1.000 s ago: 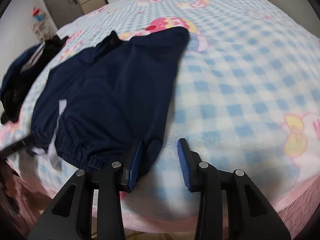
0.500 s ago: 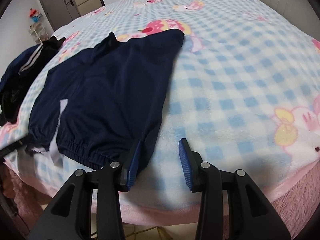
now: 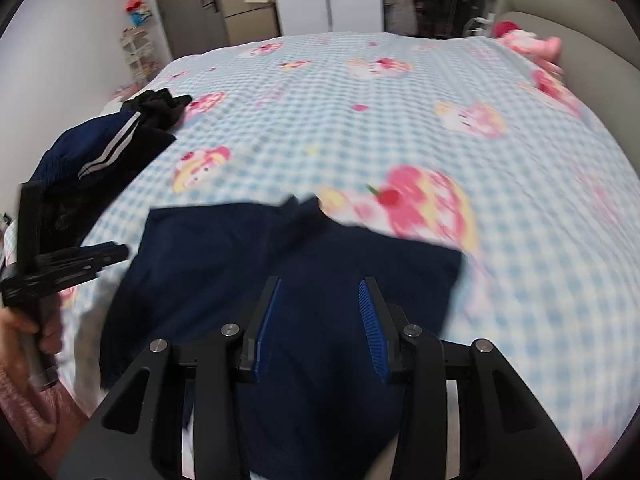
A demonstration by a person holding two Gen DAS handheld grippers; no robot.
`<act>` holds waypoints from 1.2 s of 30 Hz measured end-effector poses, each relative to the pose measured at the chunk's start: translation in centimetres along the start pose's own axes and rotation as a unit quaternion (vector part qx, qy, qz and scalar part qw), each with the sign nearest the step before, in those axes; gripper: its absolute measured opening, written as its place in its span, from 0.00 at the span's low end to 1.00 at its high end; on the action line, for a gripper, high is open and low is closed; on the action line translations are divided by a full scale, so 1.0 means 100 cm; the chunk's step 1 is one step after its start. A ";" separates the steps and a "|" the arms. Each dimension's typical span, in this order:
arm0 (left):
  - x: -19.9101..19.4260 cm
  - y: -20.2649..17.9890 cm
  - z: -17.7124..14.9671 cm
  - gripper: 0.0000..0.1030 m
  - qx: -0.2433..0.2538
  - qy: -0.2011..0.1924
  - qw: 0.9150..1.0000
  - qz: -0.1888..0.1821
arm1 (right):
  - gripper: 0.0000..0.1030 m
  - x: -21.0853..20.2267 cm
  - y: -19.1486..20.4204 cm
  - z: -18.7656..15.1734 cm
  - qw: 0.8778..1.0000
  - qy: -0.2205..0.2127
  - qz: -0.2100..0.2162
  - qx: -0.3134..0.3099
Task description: Fold clothes
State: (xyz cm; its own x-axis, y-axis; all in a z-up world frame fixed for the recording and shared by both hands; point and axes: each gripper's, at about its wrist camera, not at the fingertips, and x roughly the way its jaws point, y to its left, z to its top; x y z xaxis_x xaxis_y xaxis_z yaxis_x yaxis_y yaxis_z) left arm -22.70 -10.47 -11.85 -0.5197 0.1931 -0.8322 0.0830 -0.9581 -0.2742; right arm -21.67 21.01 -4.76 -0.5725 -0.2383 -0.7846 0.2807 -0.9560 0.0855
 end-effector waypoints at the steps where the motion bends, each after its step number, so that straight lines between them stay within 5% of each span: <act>1: 0.005 0.005 0.003 0.39 -0.008 0.003 1.000 -0.011 | 0.39 0.012 0.005 0.008 1.000 0.007 0.001 -0.009; 3: 0.017 0.008 0.007 0.39 -0.013 0.007 0.999 -0.028 | 0.39 0.034 0.011 0.019 1.000 0.014 0.001 -0.020; 5: 0.031 0.005 0.009 0.15 -0.001 0.014 1.000 -0.023 | 0.39 0.062 0.008 0.025 0.999 0.033 -0.013 -0.015; 8: 0.037 0.004 0.009 0.08 0.019 0.007 1.000 -0.001 | 0.39 0.098 0.000 0.030 0.998 0.060 -0.027 0.000; 14: 0.027 0.017 0.015 0.15 0.028 0.011 0.999 0.010 | 0.39 0.113 -0.009 0.025 0.999 0.047 -0.007 0.026; 17: -0.005 -0.005 0.026 0.21 0.055 -0.060 0.996 0.032 | 0.39 0.117 -0.012 0.026 0.999 0.042 -0.003 0.030; 19: -0.021 -0.032 0.033 0.21 0.088 -0.088 0.992 0.003 | 0.39 0.115 -0.015 0.028 0.999 0.032 0.007 0.036; 21: -0.023 -0.072 0.040 0.21 0.140 -0.074 0.986 -0.055 | 0.39 0.108 -0.018 0.028 0.999 0.024 0.006 0.043; 24: 0.004 -0.124 0.044 0.21 0.195 -0.046 0.976 -0.085 | 0.39 0.097 -0.020 0.030 0.999 0.020 0.000 0.046; 30: 0.066 -0.171 0.048 0.13 0.201 0.002 0.974 -0.106 | 0.39 0.099 -0.038 0.029 0.998 0.024 -0.008 0.063; 36: 0.069 -0.191 0.036 0.13 0.233 0.009 0.966 -0.113 | 0.39 0.120 -0.037 0.015 0.998 0.034 0.020 0.059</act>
State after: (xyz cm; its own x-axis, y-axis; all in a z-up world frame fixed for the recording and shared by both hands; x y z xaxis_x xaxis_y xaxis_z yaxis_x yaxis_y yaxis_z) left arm -30.96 8.40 -10.63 -0.4652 0.4085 -0.7853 -0.4255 -0.8811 -0.2063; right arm -30.76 21.39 -13.54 -0.5084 -0.2674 -0.8186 0.2075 -0.9606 0.1850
